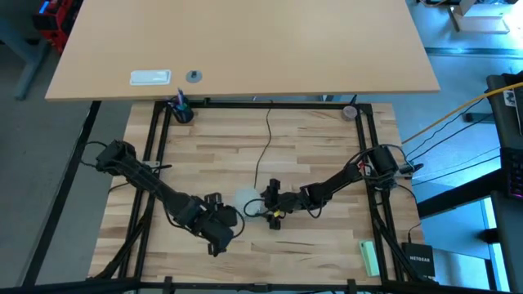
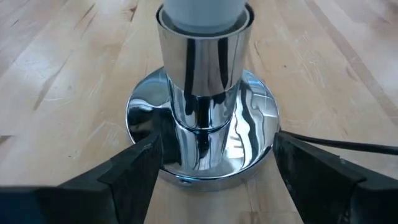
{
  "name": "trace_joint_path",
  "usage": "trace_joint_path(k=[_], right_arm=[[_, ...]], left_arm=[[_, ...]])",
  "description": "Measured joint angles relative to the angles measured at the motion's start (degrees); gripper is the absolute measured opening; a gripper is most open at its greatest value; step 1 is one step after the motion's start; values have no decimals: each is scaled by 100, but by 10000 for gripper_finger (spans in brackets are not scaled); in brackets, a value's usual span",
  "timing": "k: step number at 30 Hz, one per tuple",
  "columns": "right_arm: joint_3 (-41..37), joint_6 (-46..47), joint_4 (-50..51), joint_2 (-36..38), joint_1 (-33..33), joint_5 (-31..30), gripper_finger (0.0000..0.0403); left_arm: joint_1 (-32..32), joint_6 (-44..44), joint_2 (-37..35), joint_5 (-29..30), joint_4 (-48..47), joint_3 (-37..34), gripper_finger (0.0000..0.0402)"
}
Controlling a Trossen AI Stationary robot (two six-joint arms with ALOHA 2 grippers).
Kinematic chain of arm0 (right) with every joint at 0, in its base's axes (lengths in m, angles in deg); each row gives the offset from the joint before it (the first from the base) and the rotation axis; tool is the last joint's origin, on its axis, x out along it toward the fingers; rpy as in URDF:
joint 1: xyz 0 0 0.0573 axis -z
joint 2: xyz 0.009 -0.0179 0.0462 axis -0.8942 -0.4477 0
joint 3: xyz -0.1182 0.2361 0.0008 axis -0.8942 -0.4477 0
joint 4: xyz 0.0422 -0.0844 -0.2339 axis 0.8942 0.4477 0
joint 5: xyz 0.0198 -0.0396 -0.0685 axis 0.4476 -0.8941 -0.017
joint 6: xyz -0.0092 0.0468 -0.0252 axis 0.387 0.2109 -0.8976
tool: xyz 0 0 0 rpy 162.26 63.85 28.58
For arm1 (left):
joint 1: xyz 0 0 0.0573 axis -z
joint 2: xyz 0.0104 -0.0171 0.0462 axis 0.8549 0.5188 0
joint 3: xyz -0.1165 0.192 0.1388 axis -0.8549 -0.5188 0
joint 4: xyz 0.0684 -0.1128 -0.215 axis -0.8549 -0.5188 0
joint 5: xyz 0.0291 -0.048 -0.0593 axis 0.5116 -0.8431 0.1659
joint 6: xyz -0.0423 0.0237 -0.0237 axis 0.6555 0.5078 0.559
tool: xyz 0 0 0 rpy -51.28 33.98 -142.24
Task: Screw lightbulb
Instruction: Remove the lightbulb from the lamp
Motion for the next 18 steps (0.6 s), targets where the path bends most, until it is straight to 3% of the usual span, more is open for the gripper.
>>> trace_joint_path(k=[5, 10, 14, 18], right_arm=[[0, -1, -1, 0, -2, -27, 310], [-2, -4, -28, -2, -2, -20, 310], [-3, -6, -34, -2, -2, 6, 310], [-4, -10, -36, -2, -2, 10, 310]], left_arm=[[64, 490, -744, 299, 1073, -1346, 246], [124, 559, -1497, 1324, 3954, -3016, 246], [-67, -178, -1271, 1410, 6055, -3874, 246], [-280, -644, -1006, 1408, 6624, -4052, 246]])
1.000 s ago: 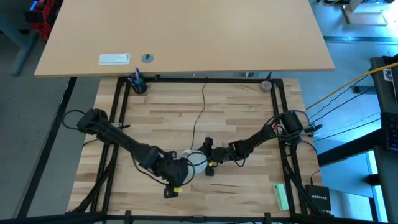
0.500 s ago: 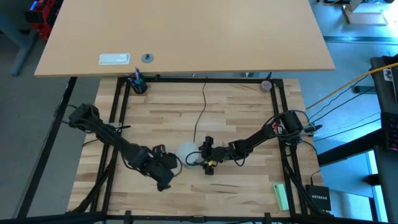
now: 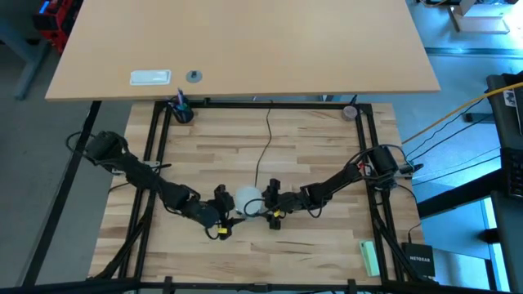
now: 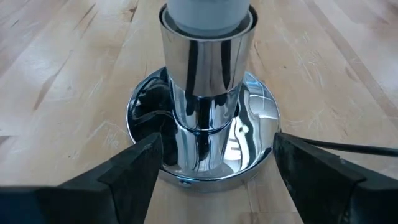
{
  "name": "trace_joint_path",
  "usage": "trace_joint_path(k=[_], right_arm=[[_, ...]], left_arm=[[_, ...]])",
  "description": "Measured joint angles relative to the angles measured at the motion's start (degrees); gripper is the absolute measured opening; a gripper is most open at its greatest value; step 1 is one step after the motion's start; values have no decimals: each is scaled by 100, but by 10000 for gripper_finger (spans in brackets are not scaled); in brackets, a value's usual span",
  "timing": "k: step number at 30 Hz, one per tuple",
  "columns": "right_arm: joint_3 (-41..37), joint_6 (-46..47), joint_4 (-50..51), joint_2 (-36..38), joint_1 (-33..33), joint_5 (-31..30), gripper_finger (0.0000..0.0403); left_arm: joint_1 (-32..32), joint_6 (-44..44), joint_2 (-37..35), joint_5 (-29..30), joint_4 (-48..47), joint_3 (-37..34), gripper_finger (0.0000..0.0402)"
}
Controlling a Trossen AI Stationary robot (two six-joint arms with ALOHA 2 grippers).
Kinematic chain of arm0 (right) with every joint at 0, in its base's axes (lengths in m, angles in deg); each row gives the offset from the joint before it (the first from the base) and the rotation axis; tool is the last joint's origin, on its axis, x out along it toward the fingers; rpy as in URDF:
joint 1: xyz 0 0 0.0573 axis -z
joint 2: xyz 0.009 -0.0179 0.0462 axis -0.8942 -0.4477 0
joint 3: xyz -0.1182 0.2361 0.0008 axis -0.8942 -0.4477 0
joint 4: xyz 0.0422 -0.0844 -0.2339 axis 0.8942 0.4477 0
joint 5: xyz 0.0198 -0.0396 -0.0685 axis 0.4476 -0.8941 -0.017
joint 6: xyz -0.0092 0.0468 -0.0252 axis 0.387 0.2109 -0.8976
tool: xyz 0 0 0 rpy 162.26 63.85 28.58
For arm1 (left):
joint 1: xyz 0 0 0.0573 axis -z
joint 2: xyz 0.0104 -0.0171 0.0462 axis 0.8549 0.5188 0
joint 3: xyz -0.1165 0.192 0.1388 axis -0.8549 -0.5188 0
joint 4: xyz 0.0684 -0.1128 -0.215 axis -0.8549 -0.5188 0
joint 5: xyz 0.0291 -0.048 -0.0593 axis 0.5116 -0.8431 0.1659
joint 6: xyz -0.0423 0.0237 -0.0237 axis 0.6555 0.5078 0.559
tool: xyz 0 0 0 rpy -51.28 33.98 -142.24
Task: Screw lightbulb
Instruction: Remove the lightbulb from the lamp
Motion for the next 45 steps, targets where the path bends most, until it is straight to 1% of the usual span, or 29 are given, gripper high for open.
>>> trace_joint_path(k=[6, 10, 18, 23, 26, 30, 33, 37, 40, 45], right_arm=[[2, -2, -6, 0, 0, -2, 310], [0, -5, -8, 0, 0, -7, 310], [0, -9, -13, 0, 0, -8, 310], [0, -13, -15, 0, 0, -9, 310], [0, -18, -22, 0, 0, -9, 310], [0, -150, -39, 0, 0, -9, 310], [0, -151, -39, 0, 0, -11, 310], [0, -151, -41, 0, 0, -16, 310], [2, -151, -44, 0, 2, -41, 310], [2, -195, -44, 0, 0, -37, 310]], left_arm=[[-257, -274, 59, 0, 33, -4, 246], [-433, -521, 59, 3, 238, -4, 246], [-763, -643, 59, 3, 285, -4, 246], [-795, -1174, 68, -22, 861, -2, 246], [-803, -1210, 178, -28, 969, -2, 246], [-838, -956, 540, 15, 1310, -2, 246], [-780, -1074, 745, 324, 1846, -2, 246], [-786, -1234, 883, 524, 2294, -2, 246], [-790, -1162, 905, 679, 2330, -2, 228], [-791, -1339, 905, 745, 2253, -4, 144]])
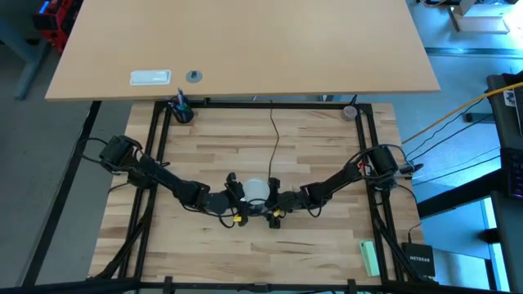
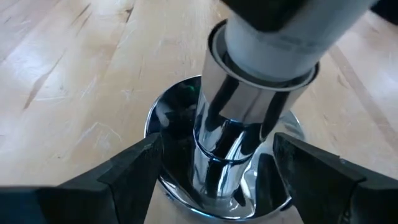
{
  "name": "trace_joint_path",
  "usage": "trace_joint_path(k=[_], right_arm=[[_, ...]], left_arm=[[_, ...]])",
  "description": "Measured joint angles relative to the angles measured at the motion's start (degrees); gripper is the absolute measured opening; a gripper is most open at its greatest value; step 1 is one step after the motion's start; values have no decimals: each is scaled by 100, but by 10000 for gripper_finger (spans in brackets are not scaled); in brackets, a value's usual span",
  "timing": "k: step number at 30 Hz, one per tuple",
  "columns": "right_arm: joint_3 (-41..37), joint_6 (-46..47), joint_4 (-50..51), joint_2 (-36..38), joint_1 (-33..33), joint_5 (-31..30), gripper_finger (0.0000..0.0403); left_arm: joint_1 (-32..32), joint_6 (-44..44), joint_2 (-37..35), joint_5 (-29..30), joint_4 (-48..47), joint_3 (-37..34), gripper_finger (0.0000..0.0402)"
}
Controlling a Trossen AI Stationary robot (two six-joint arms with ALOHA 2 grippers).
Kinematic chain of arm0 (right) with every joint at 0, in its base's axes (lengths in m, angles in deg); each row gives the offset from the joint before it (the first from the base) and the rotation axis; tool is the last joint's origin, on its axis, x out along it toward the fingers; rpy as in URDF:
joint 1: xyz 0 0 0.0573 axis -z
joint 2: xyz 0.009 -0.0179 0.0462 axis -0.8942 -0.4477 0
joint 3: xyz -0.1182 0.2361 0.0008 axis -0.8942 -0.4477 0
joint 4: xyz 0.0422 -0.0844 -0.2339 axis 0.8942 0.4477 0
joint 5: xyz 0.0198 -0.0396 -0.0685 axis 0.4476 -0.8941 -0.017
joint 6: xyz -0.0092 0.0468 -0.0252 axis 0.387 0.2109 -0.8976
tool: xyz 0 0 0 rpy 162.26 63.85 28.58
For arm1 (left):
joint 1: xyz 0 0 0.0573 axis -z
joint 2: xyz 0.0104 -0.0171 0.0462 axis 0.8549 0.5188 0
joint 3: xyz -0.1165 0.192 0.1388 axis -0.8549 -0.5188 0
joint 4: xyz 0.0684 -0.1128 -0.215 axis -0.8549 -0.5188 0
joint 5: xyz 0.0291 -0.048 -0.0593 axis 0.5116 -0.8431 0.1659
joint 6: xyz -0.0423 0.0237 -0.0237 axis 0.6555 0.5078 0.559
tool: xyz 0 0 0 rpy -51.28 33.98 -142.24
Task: Screw lightbulb
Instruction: Remove the lightbulb from the lamp
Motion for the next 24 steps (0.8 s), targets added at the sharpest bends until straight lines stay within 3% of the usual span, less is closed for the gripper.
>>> trace_joint_path(k=[5, 12, 20, 21, 24], right_arm=[[-4, -292, 425, 286, -9, -70, 310], [-13, -471, 1792, 1531, -16, 2, 310], [75, -461, 2291, 2532, -83, -202, 310], [169, -564, 2539, 2641, -79, -318, 310], [568, -568, 3187, 3001, -89, -1594, 310]], left_arm=[[21, -187, -67, -50, -6, 10, 144], [212, -701, -530, -30, 16, 179, 144], [226, -1282, -1046, 805, 14, 490, 144], [174, -1419, -1083, 946, -1, 544, 144], [-5, -1673, -1205, 1307, 46, 748, 144]])
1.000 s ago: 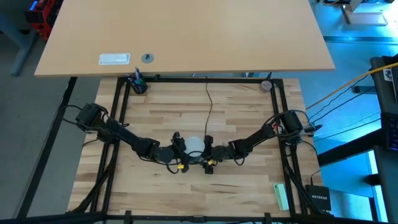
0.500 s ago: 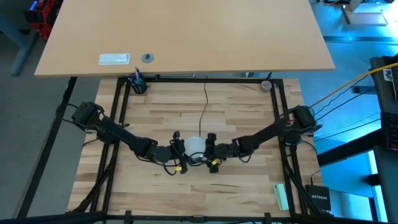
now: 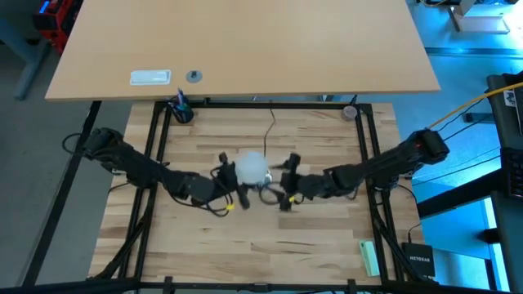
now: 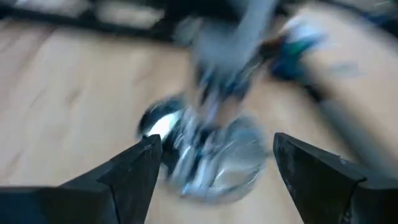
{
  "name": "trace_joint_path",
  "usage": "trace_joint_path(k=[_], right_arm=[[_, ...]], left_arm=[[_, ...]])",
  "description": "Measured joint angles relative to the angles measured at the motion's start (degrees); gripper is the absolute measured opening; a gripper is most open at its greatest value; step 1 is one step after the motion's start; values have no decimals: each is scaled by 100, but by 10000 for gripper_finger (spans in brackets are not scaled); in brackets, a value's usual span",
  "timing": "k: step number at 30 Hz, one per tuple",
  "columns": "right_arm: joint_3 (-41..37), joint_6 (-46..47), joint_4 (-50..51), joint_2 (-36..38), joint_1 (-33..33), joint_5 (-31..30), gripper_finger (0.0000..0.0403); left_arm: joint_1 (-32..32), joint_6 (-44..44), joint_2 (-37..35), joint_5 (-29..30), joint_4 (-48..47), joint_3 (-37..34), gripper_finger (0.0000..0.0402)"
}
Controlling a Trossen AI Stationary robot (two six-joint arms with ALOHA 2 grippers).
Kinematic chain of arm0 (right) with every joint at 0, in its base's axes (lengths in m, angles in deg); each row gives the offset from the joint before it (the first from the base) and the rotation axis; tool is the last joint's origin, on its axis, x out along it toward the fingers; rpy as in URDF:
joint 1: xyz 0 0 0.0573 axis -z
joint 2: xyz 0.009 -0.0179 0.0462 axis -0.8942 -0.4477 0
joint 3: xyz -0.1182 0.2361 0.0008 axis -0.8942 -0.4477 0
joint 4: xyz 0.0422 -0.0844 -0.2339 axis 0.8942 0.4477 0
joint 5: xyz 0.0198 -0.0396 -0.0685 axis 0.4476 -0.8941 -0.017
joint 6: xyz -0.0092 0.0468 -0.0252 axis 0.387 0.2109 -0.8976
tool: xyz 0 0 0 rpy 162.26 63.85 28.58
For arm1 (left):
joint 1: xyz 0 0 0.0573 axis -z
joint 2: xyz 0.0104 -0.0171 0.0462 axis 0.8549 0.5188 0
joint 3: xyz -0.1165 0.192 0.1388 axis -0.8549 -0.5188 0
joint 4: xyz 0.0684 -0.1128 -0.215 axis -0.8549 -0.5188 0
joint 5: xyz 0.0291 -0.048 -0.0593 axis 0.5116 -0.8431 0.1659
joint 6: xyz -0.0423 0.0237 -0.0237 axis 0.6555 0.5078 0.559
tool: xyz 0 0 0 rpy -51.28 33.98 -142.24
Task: Screw lightbulb
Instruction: Remove the lightbulb from the lamp
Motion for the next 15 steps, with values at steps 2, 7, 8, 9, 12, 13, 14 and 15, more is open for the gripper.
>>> trace_joint_path(k=[2, 7, 8, 9, 12, 13, 14, 15], right_arm=[[184, -14, -40, 185, 8, -545, 310], [259, 191, -523, 98, 92, -951, 310], [259, 295, -523, 35, 89, -1050, 310], [259, 340, -520, -40, 87, -1072, 310], [254, 376, -885, -315, 85, -1069, 310], [254, 374, -1053, -402, 85, -1071, 310], [254, 353, -1204, -488, 85, -1078, 310], [254, 342, -1343, -575, 85, -1124, 310]], left_arm=[[-106, -32, -12, 238, -7, 158, 144], [-245, 333, -12, 616, 23, 375, 144], [-251, 361, -12, 628, 20, 401, 144], [-242, 383, -12, 632, 10, 418, 144], [-189, 402, -12, 650, 4, 439, 144], [-179, 448, -12, 656, 3, 441, 144], [-171, 503, -12, 668, -2, 441, 144], [-172, 543, -12, 667, 1, 441, 144]])
